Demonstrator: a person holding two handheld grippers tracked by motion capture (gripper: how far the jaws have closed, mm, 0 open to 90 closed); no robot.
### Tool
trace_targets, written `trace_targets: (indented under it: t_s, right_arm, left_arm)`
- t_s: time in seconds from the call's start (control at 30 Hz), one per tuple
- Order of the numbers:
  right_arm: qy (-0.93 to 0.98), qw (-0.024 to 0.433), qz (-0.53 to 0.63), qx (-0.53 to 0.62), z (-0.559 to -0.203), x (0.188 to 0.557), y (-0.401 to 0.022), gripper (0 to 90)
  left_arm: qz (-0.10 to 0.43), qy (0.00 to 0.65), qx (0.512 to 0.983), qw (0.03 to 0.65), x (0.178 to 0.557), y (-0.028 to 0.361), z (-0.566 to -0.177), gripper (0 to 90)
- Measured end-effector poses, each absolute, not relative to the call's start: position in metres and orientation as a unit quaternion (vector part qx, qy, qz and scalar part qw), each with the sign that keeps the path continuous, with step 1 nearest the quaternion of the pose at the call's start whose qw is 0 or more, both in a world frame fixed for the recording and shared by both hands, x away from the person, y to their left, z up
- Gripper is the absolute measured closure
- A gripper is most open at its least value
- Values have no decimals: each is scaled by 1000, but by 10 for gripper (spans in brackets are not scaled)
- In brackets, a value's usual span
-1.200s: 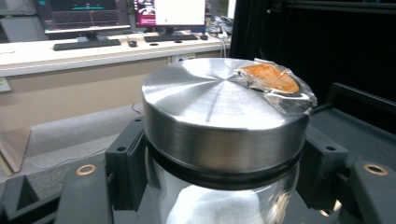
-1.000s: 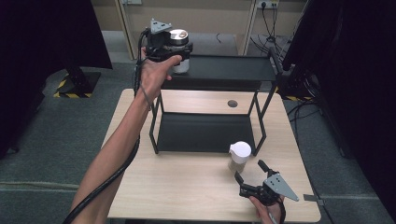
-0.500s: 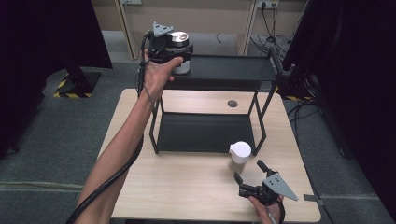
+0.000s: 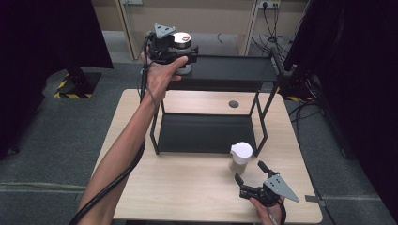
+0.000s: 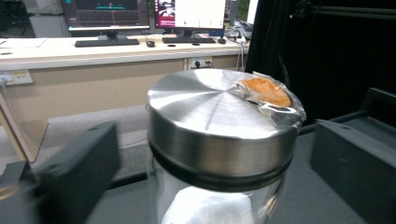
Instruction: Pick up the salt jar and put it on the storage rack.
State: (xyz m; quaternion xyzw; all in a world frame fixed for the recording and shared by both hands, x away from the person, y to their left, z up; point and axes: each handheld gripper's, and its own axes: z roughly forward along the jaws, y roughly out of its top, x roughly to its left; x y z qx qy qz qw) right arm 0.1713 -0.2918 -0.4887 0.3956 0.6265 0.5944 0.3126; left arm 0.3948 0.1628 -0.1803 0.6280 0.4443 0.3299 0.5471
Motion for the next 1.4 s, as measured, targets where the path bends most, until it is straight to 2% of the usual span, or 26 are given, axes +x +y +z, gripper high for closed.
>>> trace_targets:
  t_s: [0.87,1.4]
  right_arm:
    - [628,311,594,396,-489,172,-292,7]
    - [625,313,596,394,-489,171,-292,7]
  left_arm:
    - [328,449,629,543,366,174,-169,0]
    - [317,431,635,556,340,180,-187,3]
